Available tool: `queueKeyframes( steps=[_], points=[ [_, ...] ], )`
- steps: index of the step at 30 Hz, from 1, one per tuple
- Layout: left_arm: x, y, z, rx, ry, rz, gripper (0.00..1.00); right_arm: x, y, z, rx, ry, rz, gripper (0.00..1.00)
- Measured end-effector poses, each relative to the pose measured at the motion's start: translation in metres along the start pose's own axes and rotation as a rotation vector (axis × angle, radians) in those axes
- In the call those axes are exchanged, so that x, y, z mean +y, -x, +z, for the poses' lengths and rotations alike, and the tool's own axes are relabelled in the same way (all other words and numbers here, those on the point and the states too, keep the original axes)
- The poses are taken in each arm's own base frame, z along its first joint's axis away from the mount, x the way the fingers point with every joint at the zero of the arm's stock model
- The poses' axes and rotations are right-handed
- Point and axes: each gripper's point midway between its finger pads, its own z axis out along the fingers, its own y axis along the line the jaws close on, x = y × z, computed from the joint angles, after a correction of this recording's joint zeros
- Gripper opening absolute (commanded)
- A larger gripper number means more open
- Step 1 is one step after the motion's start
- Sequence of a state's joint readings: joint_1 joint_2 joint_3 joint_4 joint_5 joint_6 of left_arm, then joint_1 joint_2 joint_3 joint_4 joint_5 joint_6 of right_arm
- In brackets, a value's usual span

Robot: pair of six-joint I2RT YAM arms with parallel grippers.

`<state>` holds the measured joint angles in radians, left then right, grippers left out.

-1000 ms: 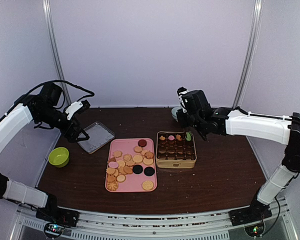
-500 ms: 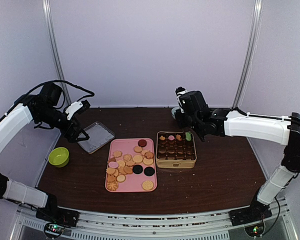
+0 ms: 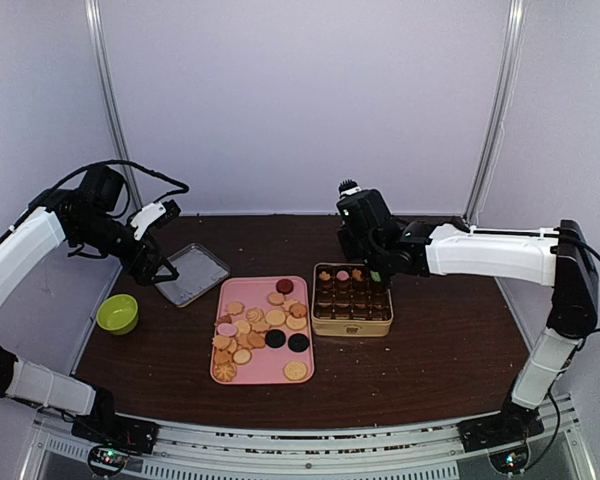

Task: Pack the cookies
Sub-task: Adjust the fake cookies in the empty pocket of the box.

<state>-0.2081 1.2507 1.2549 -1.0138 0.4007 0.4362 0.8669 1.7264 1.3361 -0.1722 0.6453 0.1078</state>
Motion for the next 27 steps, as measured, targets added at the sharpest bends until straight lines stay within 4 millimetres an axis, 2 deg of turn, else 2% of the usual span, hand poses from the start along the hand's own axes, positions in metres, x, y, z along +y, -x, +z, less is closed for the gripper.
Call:
queueKeyframes(
  steps=[6, 22, 25, 27],
  points=[
    [0.0, 0.0, 0.0, 0.0, 0.0, 0.0, 0.98, -0.001, -0.007, 0.004, 0.012, -0.039, -0.019, 0.32],
    [0.0, 0.0, 0.0, 0.001, 0.0, 0.0, 0.98, -0.008, -0.007, 0.005, 0.009, -0.072, 0.005, 0.25],
    [0.0, 0.0, 0.0, 0.001, 0.0, 0.001, 0.98, -0.011, -0.007, 0.007, 0.011, -0.078, 0.019, 0.21],
    [0.0, 0.0, 0.0, 0.001, 0.0, 0.001, 0.98, -0.013, -0.007, 0.008, 0.011, -0.082, 0.029, 0.15]
  ],
)
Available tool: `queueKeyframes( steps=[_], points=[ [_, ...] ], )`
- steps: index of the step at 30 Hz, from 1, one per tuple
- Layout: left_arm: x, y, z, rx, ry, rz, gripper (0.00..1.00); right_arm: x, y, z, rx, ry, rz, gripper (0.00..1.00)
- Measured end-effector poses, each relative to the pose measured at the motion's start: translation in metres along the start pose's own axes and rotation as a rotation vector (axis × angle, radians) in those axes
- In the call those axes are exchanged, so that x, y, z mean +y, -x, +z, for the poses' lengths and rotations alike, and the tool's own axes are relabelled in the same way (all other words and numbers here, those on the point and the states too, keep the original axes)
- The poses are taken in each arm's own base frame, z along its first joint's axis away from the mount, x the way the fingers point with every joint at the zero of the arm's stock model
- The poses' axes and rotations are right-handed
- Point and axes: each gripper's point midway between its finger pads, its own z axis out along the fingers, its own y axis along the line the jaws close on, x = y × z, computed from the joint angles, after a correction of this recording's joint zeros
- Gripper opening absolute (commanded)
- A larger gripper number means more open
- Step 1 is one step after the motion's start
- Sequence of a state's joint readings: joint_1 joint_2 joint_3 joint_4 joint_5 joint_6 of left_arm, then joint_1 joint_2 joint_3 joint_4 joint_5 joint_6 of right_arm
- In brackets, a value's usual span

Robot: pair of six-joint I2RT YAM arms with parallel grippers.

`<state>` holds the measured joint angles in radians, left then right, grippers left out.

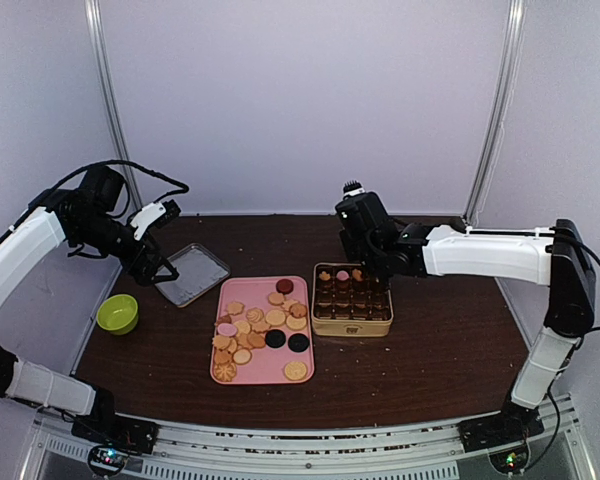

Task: Pack the cookies
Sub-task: Adjust the fake cookies in the empty pocket of the box.

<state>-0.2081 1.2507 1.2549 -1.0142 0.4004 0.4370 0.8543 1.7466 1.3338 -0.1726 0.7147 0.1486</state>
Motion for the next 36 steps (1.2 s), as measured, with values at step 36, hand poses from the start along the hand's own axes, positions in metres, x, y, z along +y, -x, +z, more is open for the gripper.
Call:
queueKeyframes(
  steps=[36],
  points=[
    [0.002, -0.002, -0.001, 0.003, 0.004, -0.01, 0.98, 0.005, 0.003, -0.016, -0.012, 0.499, -0.247, 0.0]
  ],
)
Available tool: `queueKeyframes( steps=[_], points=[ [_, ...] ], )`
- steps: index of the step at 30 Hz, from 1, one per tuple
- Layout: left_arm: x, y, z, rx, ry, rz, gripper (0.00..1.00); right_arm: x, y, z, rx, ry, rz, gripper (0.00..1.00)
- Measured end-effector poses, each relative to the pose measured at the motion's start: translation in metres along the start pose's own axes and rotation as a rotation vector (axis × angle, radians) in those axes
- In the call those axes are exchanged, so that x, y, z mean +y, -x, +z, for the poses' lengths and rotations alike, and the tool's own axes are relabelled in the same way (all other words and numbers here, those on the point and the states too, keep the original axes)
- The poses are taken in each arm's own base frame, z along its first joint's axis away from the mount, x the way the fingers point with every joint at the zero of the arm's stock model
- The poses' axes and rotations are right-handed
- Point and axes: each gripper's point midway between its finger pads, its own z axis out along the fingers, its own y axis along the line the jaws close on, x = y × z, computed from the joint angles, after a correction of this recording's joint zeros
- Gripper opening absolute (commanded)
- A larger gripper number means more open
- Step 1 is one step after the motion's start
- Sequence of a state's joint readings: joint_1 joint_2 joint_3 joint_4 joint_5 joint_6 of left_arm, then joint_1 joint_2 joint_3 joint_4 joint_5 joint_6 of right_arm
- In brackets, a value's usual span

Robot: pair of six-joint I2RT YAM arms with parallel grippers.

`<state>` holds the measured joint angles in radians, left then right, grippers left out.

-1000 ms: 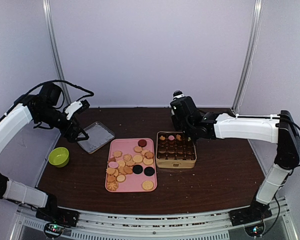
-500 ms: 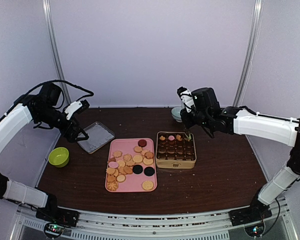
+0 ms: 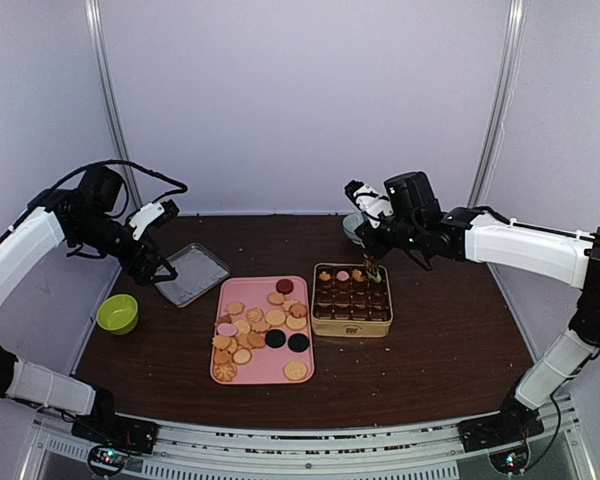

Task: Pack the cookies
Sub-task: Adjust the fake cookies in the empty pocket of the box.

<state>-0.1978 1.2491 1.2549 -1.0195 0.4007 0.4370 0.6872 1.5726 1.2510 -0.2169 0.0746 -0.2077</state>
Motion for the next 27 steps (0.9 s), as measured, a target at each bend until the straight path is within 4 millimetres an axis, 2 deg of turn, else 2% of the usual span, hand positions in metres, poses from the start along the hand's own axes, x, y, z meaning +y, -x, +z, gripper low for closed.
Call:
queueKeyframes(
  steps=[19, 21, 23, 24, 27],
  points=[
    [0.0, -0.001, 0.0, 0.002, -0.002, -0.001, 0.98, -0.001, -0.008, 0.004, 0.005, 0.023, -0.054, 0.0],
    [0.0, -0.001, 0.0, 0.002, -0.002, -0.001, 0.98, -0.001, -0.01, 0.005, 0.003, 0.023, -0.048, 0.1],
    [-0.001, -0.001, 0.0, 0.002, -0.002, -0.001, 0.98, -0.003, -0.011, 0.005, 0.005, 0.02, -0.037, 0.27],
    [-0.001, -0.001, 0.0, 0.002, -0.003, -0.001, 0.98, -0.004, -0.011, 0.005, 0.005, 0.018, -0.031, 0.31],
    [-0.001, -0.001, 0.0, 0.002, -0.003, -0.001, 0.98, -0.006, -0.012, 0.001, 0.0, 0.012, -0.004, 0.35]
  ],
)
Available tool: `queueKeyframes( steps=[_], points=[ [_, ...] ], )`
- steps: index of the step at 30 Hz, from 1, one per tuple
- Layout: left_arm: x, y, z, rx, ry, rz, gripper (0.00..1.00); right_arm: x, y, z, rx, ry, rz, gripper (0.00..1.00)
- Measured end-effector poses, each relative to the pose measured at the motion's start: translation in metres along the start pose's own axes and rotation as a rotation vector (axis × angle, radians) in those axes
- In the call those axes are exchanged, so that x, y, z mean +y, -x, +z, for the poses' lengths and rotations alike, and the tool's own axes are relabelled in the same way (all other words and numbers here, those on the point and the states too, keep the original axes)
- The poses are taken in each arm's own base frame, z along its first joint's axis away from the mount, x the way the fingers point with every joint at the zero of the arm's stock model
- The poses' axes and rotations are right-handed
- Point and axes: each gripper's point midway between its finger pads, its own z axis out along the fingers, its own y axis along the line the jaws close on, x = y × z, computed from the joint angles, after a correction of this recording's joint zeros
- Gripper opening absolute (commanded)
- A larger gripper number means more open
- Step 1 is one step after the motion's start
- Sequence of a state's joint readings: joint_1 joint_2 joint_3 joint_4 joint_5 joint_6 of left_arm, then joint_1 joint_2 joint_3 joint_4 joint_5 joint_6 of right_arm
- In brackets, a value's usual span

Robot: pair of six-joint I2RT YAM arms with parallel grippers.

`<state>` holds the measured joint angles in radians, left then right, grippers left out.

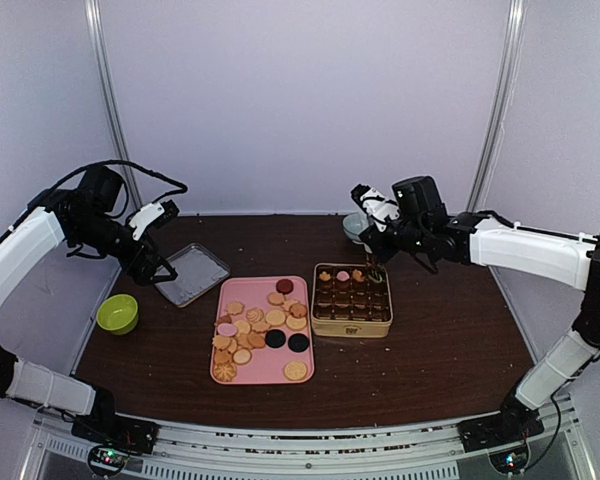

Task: Pack the cookies
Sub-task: Adjust the fake cookies in the empty pocket of the box, then pick up the fake cookies from the plate.

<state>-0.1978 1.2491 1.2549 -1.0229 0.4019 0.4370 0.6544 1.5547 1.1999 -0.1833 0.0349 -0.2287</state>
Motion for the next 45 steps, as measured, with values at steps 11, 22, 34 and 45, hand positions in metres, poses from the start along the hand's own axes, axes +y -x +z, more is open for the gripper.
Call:
queueKeyframes(
  steps=[11, 22, 34, 45],
  points=[
    [-0.001, 0.0, 0.0, 0.0, -0.003, -0.001, 0.98, -0.016, 0.038, -0.051, -0.158, -0.026, 0.099, 0.32],
    [0.001, -0.001, -0.001, 0.0, -0.002, -0.01, 0.98, 0.046, 0.083, -0.086, -0.313, 0.103, 0.133, 0.31],
    [0.019, -0.013, -0.008, 0.006, 0.026, -0.081, 0.98, 0.235, 0.124, -0.066, -0.334, 0.406, 0.068, 0.34],
    [0.018, -0.024, -0.002, 0.025, 0.012, -0.106, 0.98, 0.326, 0.124, -0.024, -0.281, 0.485, 0.012, 0.39]
  ],
)
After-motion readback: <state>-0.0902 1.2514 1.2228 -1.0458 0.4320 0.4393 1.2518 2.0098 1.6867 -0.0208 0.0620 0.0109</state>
